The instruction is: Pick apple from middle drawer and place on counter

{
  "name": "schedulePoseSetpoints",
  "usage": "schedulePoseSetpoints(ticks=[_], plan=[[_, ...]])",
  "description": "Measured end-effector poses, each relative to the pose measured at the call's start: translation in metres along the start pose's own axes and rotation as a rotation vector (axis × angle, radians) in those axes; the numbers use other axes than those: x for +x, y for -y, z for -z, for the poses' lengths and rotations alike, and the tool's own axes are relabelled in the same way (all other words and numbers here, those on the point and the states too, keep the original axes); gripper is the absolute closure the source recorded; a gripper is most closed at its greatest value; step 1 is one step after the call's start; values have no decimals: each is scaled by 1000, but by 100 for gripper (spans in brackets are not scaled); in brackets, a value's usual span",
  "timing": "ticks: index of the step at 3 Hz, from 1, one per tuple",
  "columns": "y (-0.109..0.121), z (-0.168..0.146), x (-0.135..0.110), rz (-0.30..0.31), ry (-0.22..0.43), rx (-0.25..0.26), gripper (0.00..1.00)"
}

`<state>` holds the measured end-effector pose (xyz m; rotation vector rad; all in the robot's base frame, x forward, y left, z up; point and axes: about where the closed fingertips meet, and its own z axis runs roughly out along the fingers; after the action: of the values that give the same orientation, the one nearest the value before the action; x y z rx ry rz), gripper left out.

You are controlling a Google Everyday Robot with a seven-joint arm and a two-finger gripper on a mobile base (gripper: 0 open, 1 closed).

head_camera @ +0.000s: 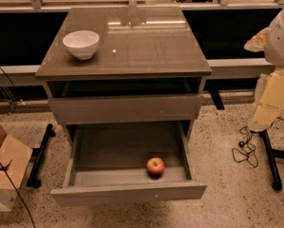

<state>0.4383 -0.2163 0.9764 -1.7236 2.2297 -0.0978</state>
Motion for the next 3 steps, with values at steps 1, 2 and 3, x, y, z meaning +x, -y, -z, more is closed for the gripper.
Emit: schedulePoseSetpoints(ticks=[1,2,3], plan=[[0,0,0,0,2,1,0],[-1,-40,-3,-17,76,-28,0],[-1,-78,-6,-34,148,-71,0]])
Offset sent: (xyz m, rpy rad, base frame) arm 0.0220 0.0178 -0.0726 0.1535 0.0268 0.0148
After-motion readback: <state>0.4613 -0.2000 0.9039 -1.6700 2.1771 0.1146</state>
